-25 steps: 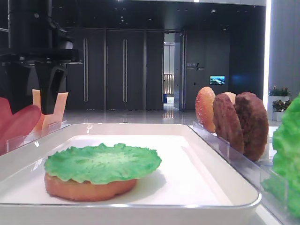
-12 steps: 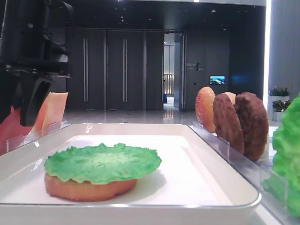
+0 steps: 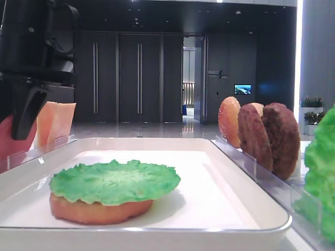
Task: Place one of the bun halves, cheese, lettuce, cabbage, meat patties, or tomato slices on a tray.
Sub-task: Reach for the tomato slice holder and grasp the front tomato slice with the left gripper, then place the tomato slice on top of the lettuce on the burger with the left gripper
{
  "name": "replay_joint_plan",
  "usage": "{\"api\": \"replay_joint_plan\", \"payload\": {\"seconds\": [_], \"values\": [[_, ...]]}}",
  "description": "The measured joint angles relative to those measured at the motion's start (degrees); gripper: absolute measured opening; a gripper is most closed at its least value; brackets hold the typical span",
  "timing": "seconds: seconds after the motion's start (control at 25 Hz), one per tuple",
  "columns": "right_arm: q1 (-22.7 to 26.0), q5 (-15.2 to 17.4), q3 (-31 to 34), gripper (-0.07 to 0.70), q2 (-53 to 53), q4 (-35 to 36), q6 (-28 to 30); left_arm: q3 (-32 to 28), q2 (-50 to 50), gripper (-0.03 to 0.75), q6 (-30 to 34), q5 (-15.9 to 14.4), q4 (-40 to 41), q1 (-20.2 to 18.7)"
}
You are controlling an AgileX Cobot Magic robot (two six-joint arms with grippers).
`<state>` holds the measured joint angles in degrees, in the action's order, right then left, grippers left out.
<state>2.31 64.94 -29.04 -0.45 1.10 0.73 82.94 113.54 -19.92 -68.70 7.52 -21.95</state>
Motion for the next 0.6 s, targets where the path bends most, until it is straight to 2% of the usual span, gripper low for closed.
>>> {"api": "replay_joint_plan", "payload": {"seconds": [0.24, 0.6], "values": [[0.0, 0.0, 0.0, 0.549, 0.0, 0.0, 0.0, 0.0, 0.0, 0.057, 0.0, -0.05, 1.83, 0.0], [0.0, 0.0, 0.0, 0.549, 0.0, 0.0, 0.0, 0.0, 0.0, 0.051, 0.0, -0.16, 1.95, 0.0]]}}
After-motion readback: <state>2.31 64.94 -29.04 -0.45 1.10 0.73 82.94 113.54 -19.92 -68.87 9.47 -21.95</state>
